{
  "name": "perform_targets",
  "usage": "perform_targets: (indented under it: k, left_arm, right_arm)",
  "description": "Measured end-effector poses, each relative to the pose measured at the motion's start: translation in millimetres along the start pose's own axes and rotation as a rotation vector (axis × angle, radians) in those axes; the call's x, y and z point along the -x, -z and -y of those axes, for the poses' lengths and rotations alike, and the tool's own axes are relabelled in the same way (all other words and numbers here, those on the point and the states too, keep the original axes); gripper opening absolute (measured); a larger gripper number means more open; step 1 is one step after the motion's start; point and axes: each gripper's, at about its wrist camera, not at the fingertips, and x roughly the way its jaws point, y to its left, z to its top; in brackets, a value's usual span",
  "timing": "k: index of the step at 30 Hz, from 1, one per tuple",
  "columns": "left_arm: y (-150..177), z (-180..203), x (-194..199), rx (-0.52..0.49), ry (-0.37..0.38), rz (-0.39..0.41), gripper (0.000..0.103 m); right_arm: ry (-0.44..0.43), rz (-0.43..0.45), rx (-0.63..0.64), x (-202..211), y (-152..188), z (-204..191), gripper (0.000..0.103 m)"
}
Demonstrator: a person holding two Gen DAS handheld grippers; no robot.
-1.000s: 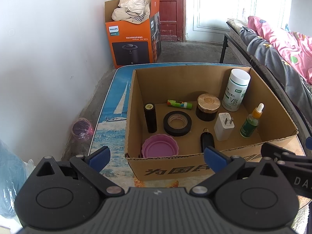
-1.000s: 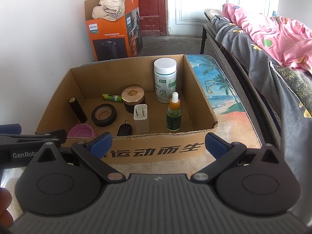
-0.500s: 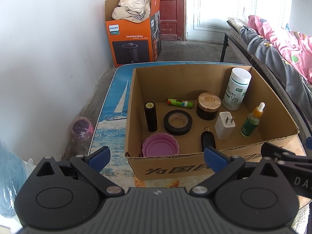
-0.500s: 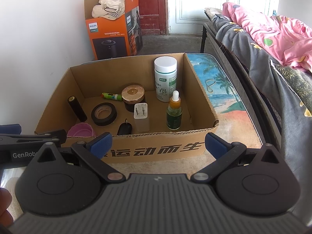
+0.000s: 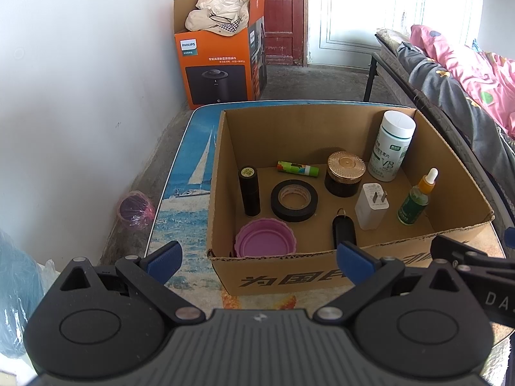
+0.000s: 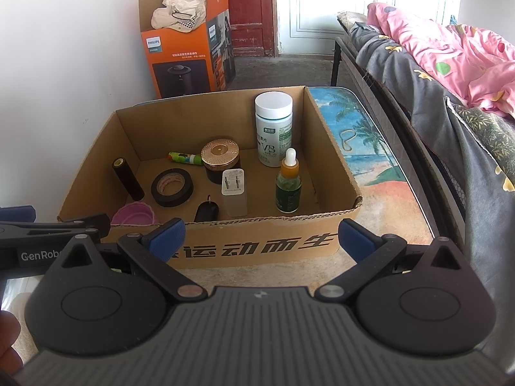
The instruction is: Organize rigid objects
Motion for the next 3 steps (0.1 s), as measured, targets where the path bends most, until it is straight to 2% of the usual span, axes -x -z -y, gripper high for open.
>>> perform_targets:
  k: [3]
  left_arm:
    - [0.3, -0.2, -0.2, 0.000, 0.000, 0.001, 0.102]
  right_arm:
    - [-0.001, 0.001, 0.000, -0.1, -0.1, 0.1, 0.102]
